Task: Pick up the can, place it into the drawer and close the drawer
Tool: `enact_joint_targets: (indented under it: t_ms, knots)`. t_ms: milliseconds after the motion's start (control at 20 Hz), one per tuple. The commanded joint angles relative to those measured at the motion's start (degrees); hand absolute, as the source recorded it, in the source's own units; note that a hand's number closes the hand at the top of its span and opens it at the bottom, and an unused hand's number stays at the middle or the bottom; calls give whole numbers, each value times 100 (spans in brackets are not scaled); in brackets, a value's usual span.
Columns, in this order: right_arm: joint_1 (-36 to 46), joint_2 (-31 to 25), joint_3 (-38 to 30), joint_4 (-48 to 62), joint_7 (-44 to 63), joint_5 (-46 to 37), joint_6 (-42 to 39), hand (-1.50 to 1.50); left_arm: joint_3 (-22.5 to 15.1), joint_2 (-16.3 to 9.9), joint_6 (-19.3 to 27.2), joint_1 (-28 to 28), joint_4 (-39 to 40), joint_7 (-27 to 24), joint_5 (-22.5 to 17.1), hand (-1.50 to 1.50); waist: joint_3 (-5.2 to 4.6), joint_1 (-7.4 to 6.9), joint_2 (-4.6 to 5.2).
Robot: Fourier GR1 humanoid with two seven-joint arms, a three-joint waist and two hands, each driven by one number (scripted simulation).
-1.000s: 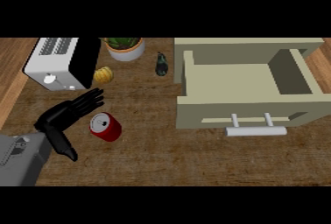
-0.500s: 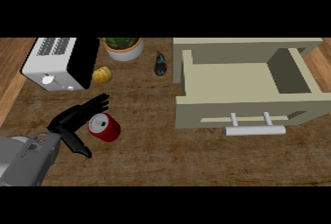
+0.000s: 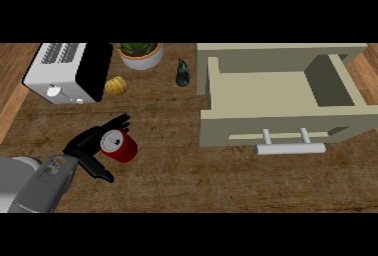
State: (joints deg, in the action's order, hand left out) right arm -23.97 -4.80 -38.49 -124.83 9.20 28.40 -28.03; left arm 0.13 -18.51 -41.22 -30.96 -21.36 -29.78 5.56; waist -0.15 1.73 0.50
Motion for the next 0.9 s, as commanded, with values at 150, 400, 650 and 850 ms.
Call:
enact_joint_targets:
  t_ms: [150, 400, 650, 850]
  knots:
    - [-78, -85, -179, -366, 392, 450, 115, -150, 130, 2, -716, -338, 580, -422, -94, -150, -5, 36, 3]
    - [-93, 239, -14, -124, 51, 4, -139, -150, 200, 360, -683, -388, 646, -296, -241, 150, 2, 1, -3]
    - [-70, 55, -202, -164, 184, 287, -95, -150, 160, 457, -1308, -559, 610, 37, -366, 150, 1, 17, -4]
    - [1, 95, -36, -316, 478, 325, 66, -150, 46, 677, -1593, -404, 172, -108, -428, 150, 2, -94, -22]
